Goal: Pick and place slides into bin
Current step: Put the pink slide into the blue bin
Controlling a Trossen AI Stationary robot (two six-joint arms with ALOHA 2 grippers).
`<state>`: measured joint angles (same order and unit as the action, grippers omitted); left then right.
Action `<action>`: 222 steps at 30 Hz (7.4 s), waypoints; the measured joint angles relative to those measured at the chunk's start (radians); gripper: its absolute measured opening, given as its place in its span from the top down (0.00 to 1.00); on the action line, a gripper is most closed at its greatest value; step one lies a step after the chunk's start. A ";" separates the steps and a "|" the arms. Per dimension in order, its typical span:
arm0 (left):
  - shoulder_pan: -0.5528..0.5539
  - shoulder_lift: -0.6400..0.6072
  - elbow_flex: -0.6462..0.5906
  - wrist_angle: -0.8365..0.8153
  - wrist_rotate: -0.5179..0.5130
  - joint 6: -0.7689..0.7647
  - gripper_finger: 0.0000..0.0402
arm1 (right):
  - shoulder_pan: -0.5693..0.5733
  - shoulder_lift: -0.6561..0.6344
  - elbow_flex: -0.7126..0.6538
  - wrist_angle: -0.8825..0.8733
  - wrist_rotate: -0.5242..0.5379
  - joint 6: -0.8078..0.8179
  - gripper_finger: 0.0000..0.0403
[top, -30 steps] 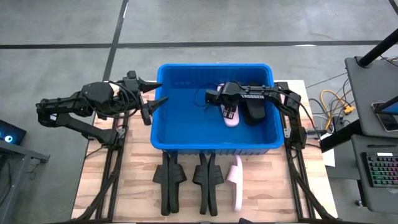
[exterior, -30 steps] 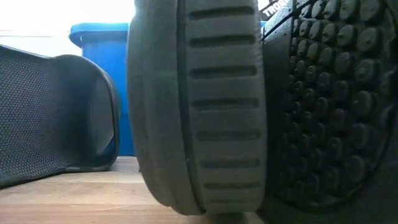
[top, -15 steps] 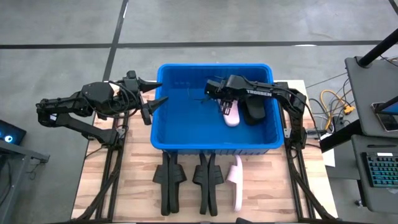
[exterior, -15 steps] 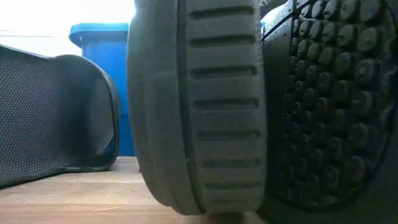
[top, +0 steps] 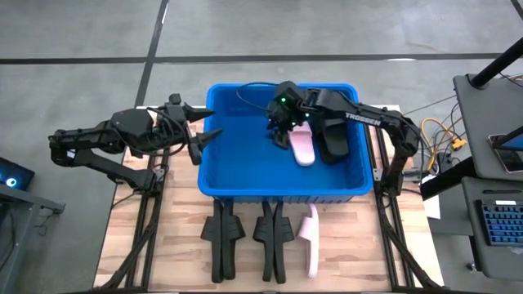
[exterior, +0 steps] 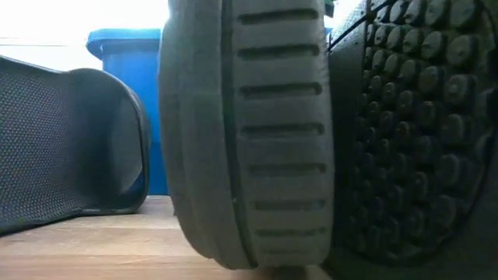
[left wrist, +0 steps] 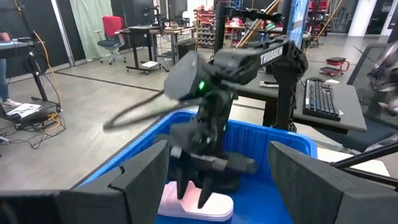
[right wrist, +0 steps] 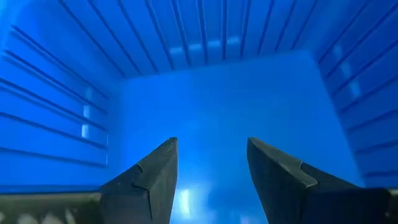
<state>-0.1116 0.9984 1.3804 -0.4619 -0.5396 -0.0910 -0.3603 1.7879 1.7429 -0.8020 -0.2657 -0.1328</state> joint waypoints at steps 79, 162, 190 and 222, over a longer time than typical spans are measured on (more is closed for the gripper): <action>-0.015 0.020 0.000 -0.064 0.173 -0.001 0.36 | 0.976 0.082 0.002 -0.418 0.425 0.950 0.31; -0.015 -0.012 -0.047 -0.085 0.172 -0.001 0.36 | 1.133 0.214 -0.017 -0.768 0.639 1.154 0.97; -0.015 -0.008 -0.050 -0.016 0.168 0.001 0.36 | 1.072 -0.404 -0.012 -0.576 1.279 1.104 0.97; -0.013 0.021 -0.056 0.247 0.057 0.054 0.36 | 0.221 -0.830 -0.841 0.403 0.580 0.226 0.97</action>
<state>-0.1246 1.0195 1.3246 -0.2146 -0.4824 -0.0372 -0.1391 0.9580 0.9022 -0.3994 0.3140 0.0929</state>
